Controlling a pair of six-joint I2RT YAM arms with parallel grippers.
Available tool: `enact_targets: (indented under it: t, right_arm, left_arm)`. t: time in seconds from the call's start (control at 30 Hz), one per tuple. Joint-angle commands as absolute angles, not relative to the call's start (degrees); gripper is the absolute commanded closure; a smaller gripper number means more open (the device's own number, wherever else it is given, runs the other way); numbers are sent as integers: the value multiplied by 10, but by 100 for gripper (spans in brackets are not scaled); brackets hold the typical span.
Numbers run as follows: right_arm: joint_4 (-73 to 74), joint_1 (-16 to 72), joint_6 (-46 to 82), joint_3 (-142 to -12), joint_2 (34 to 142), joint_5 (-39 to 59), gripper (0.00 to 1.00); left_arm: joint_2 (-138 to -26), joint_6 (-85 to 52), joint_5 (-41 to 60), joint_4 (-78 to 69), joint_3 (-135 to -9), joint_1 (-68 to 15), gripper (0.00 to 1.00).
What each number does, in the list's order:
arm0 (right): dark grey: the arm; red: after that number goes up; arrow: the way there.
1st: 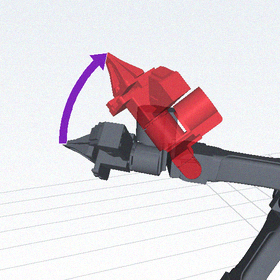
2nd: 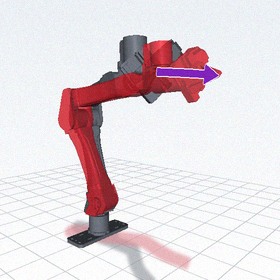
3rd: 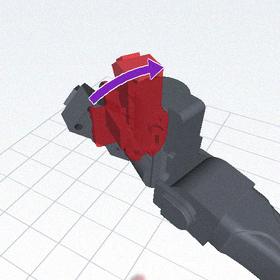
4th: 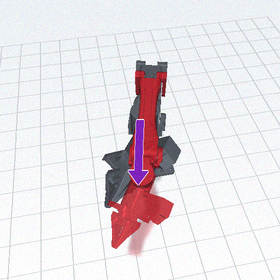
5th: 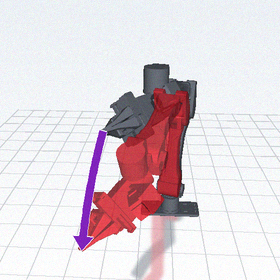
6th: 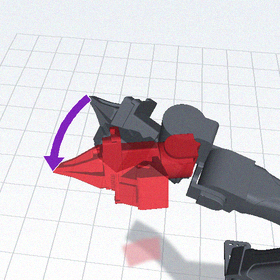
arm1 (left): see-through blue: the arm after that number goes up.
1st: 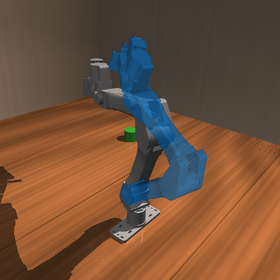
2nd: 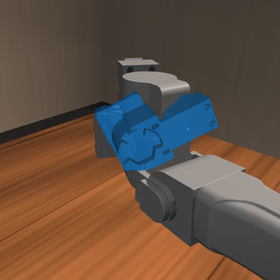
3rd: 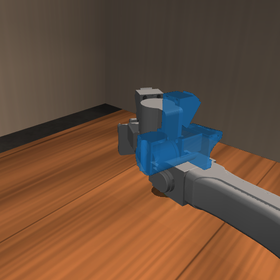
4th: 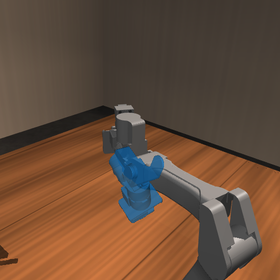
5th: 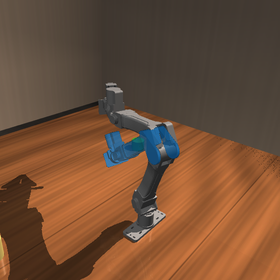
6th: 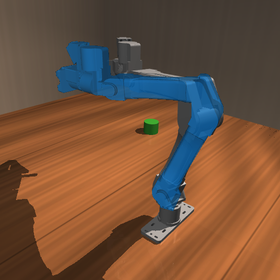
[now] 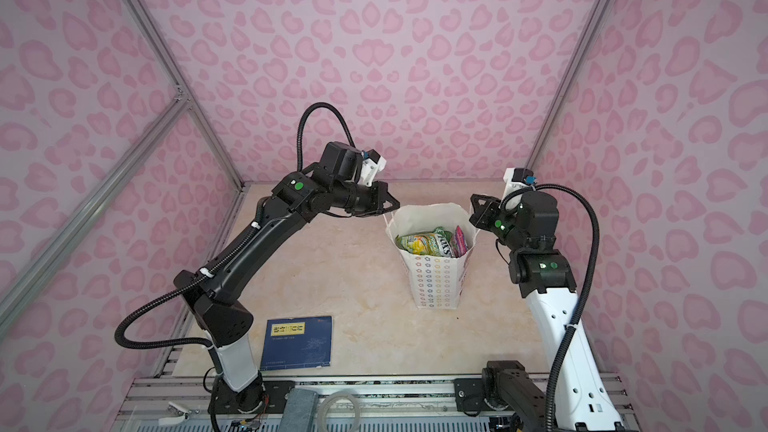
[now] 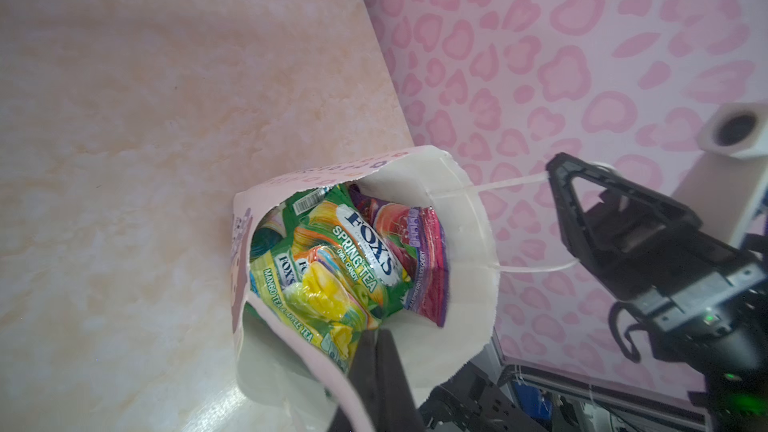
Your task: Place the snacks into the paper bag
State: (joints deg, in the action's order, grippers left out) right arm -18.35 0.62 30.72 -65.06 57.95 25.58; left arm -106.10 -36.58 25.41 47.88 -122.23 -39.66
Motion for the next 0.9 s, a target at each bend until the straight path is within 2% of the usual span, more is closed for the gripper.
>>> enact_targets:
  t: [0.0, 0.23, 0.47, 0.6, 0.77, 0.87]
  right_arm:
    - [-114, 7, 323, -648, 583, 289, 100]
    - [-106, 24, 334, -651, 588, 315, 100]
    - [-133, 123, 311, -696, 624, 277, 100]
    - [-116, 177, 316, -715, 648, 244, 100]
    - [-114, 211, 317, -727, 671, 222, 100]
    - [-113, 223, 317, -727, 678, 214, 100]
  left_arm:
    - [-1058, -385, 330, 395, -1243, -390, 96]
    - [-1033, -382, 352, 374, -1229, -364, 96]
    - [-990, -375, 349, 369, -1181, -314, 96]
    - [-1008, -403, 376, 340, -1205, -327, 96]
    - [-1029, -385, 388, 382, -1268, -336, 97]
    - [-985, -385, 374, 367, -1201, -293, 96]
